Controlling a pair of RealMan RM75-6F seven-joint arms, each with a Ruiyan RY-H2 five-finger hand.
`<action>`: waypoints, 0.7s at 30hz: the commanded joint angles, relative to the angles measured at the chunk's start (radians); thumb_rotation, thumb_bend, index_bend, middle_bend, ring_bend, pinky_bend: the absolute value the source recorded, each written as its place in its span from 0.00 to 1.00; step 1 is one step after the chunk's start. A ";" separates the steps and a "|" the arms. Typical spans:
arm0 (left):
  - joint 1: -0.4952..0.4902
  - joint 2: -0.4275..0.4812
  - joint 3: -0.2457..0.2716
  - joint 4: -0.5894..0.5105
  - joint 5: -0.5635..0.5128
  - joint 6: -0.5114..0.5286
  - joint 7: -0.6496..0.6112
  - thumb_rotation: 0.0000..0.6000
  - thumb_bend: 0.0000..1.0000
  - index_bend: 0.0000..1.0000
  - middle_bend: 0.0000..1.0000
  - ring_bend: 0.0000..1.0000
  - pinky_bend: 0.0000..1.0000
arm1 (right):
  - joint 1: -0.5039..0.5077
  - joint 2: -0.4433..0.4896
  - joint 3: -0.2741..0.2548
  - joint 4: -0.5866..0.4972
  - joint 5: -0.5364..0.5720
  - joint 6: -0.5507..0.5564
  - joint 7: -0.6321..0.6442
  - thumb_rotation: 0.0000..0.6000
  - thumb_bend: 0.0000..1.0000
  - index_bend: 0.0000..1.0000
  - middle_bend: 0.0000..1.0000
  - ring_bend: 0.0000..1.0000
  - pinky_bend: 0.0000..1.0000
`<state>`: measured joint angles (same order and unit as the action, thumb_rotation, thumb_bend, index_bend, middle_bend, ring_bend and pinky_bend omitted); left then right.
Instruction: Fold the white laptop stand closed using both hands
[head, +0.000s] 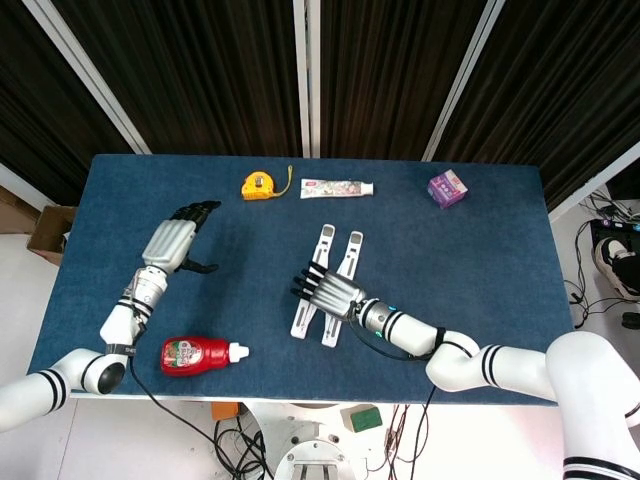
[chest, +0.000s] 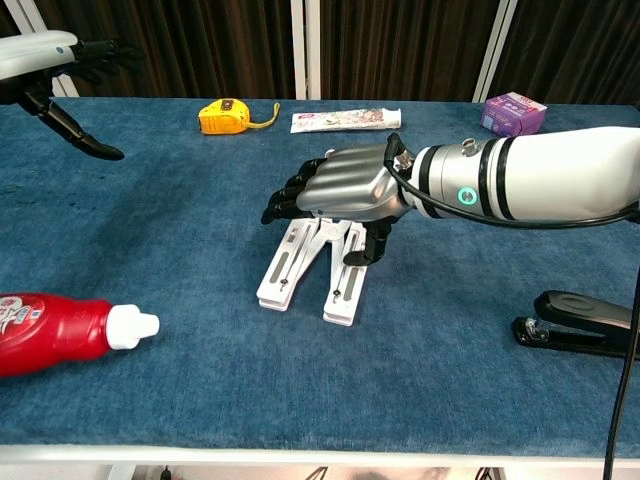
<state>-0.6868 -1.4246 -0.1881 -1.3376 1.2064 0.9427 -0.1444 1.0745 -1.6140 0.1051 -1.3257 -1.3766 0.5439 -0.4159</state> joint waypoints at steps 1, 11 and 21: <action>0.004 -0.004 -0.002 0.006 0.003 0.003 -0.007 1.00 0.00 0.07 0.07 0.07 0.12 | 0.000 0.013 -0.002 -0.015 -0.005 0.014 0.006 1.00 0.00 0.00 0.07 0.00 0.00; 0.007 -0.008 -0.004 0.021 0.004 -0.009 -0.013 1.00 0.00 0.07 0.07 0.07 0.12 | -0.010 0.089 -0.040 -0.071 -0.032 0.029 0.039 1.00 0.00 0.00 0.08 0.00 0.00; 0.007 -0.015 -0.009 0.033 -0.012 -0.030 -0.017 1.00 0.00 0.07 0.07 0.07 0.12 | 0.058 -0.008 -0.020 0.061 -0.012 -0.045 0.079 1.00 0.08 0.00 0.13 0.00 0.00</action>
<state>-0.6796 -1.4399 -0.1975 -1.3042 1.1944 0.9131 -0.1611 1.1193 -1.6077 0.0799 -1.2812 -1.3931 0.5127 -0.3455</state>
